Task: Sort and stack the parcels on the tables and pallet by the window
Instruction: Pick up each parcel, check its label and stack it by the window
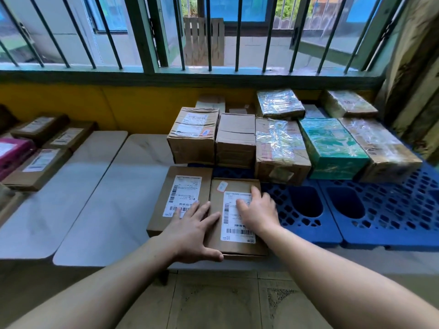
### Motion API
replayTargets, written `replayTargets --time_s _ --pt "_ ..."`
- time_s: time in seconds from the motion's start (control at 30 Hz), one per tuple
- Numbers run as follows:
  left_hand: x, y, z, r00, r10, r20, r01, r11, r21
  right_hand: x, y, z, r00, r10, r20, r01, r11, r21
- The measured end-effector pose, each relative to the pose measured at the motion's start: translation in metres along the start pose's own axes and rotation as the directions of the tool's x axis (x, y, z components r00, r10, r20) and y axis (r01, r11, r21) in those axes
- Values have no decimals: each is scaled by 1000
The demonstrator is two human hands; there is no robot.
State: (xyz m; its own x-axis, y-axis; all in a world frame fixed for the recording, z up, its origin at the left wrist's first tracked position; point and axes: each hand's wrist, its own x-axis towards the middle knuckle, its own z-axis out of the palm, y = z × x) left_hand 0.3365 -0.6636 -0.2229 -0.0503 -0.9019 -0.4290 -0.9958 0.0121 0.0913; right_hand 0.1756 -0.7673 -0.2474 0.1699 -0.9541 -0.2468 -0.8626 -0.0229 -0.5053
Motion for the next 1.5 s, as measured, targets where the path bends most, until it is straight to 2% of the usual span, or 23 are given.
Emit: replayTargets --time_s 0.3,0.5,0.6,0.7,0.83,1.23,1.37,1.5 --pt "6 -13 -3 999 -36 -33 35 999 -36 21 -23 0 1000 4 13 -3 999 -45" --pt "22 -8 -9 998 -31 -54 28 998 -51 28 -16 -6 997 52 -53 -54 998 -23" --pt "29 -3 -9 997 -20 -81 16 998 -59 24 -8 -13 996 -16 -83 6 992 -127" --pt "35 2 -8 993 -27 -117 20 998 -63 22 -6 -14 996 -92 5 90 968 -232" --pt "40 6 -8 991 -48 -128 41 998 -54 29 -7 -11 998 -39 50 48 981 -189" --pt "38 14 -15 981 -133 -141 105 976 -189 38 -20 -21 997 -40 60 57 946 -318" --pt "28 7 -18 975 -180 -133 141 955 -263 34 -26 -26 998 -55 33 63 938 -340" --pt "9 -18 -24 961 -216 -173 166 950 -265 21 -50 -33 996 -83 -19 71 936 -344"
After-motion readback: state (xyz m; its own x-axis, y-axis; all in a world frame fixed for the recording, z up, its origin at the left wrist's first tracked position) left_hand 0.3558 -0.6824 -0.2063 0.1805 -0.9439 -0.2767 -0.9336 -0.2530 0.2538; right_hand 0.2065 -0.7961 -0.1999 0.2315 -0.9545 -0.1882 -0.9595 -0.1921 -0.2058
